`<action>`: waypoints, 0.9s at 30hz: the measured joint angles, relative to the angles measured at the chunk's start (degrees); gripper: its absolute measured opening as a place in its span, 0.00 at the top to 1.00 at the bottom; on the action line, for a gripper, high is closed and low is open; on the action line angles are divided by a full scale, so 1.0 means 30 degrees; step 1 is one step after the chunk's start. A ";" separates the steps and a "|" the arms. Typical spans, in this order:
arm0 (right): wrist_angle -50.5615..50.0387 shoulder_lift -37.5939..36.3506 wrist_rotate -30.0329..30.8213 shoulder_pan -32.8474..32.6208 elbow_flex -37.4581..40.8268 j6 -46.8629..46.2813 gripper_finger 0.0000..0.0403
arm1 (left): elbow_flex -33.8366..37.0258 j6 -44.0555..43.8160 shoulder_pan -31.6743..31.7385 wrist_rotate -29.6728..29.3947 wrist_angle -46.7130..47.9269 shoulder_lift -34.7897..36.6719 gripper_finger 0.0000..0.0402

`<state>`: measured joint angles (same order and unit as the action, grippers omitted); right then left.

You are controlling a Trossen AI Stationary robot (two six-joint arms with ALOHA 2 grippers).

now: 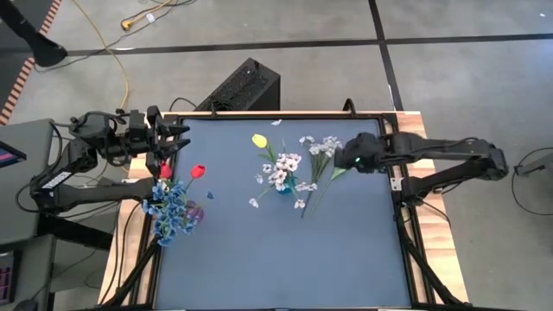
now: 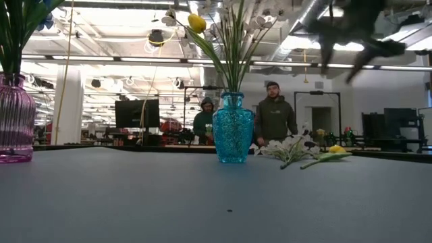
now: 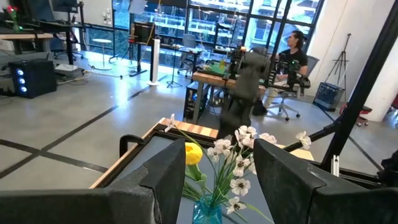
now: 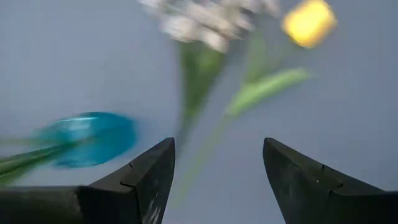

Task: Sort flowers into vase by color
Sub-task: Put the yellow tulip into the blue vase

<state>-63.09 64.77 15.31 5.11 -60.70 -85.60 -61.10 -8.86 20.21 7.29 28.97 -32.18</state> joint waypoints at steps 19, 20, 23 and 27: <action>0.7385 0.8589 -0.0032 0.0719 0.4043 -0.3940 0.33 | 0.0000 0.0049 0.0000 0.0525 0.0576 -0.0007 0.56; 0.7955 0.9041 -0.0039 0.0860 0.4043 -0.3847 0.33 | 0.0000 -0.0087 0.0000 0.0525 0.0607 0.0000 0.56; 0.8990 1.0128 -0.0087 0.1148 0.3933 -0.3486 0.33 | 0.0000 -0.0396 0.0000 0.0546 0.0974 0.0000 0.56; 0.8302 1.1091 -0.0096 0.1245 0.3633 -0.3569 0.40 | 0.0000 -0.0621 0.0000 0.0554 0.1568 0.0000 0.56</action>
<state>-38.18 98.05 15.03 8.84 -49.80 -96.30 -61.10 -10.73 20.21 8.95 33.68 -32.18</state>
